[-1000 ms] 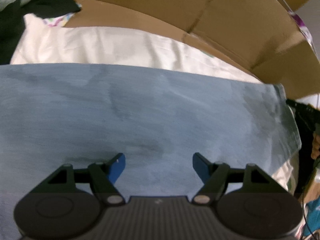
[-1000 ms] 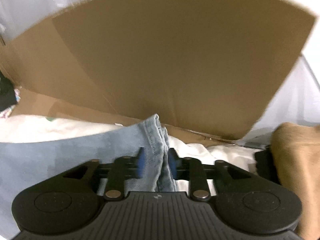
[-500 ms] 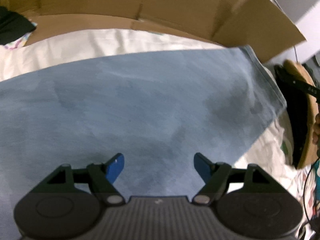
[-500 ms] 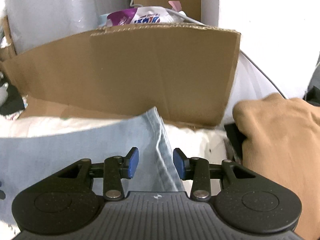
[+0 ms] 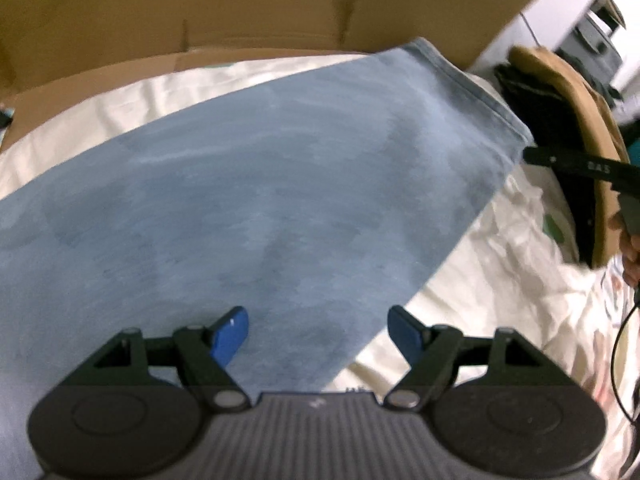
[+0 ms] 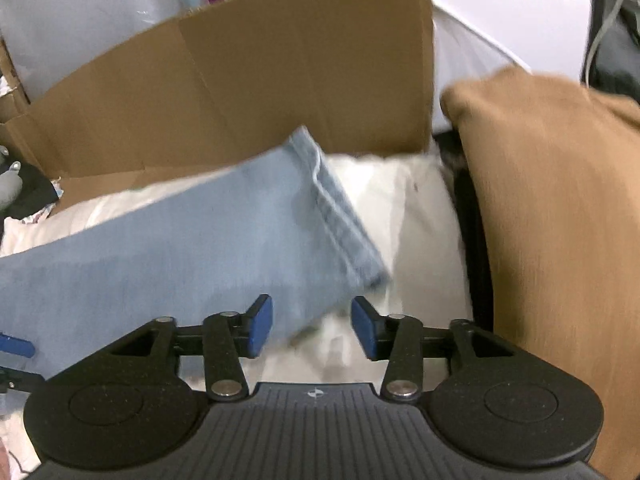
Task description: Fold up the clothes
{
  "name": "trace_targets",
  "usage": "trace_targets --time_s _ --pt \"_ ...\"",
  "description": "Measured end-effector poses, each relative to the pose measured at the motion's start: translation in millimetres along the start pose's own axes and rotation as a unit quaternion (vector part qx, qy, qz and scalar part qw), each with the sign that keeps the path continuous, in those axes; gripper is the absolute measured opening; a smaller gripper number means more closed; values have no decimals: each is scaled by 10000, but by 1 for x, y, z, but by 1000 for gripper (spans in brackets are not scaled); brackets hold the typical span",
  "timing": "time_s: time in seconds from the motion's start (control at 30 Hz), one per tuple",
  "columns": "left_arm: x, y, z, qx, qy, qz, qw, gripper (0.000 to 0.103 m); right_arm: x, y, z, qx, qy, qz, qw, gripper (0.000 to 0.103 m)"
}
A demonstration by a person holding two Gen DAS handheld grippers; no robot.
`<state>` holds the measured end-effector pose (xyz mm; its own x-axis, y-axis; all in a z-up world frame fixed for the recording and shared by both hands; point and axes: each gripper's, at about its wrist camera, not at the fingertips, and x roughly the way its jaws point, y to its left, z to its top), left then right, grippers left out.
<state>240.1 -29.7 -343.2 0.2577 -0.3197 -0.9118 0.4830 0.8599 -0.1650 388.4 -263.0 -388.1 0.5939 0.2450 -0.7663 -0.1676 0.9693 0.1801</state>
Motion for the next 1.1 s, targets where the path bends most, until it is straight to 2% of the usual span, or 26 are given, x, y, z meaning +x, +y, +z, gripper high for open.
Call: trace_targets --time_s 0.1,0.17,0.43,0.5,0.63,0.77,0.9,0.97,1.03,1.1 --pt "1 -13 -2 392 -225 111 9989 76 5 -1 -13 211 182 165 9995 56" --pt "1 -20 -4 557 -348 31 9978 76 11 -1 -19 410 274 330 9982 56" --pt "22 -33 -5 938 -252 89 9952 76 35 5 -23 958 401 915 9904 53" --pt "26 -37 -5 1028 -247 85 9944 76 37 6 -22 1031 390 1004 9888 46" --pt "30 -46 -8 1267 -262 110 9915 76 34 3 -16 1139 330 997 9879 20" --pt "37 -54 -9 1549 -314 177 9873 76 30 -3 -8 1256 246 1104 9856 10" --pt "42 -61 -11 1793 -342 300 9827 76 31 -10 1 1532 162 1204 9807 8" --pt "44 -64 -13 1926 -364 380 9799 73 29 -10 5 1591 116 1258 9791 5" --pt "44 -65 -13 2015 -417 479 9774 65 28 -9 9 1567 76 1276 9793 5" --pt "41 -62 -12 2003 -485 537 9771 47 28 -8 12 1547 44 1284 9796 5"
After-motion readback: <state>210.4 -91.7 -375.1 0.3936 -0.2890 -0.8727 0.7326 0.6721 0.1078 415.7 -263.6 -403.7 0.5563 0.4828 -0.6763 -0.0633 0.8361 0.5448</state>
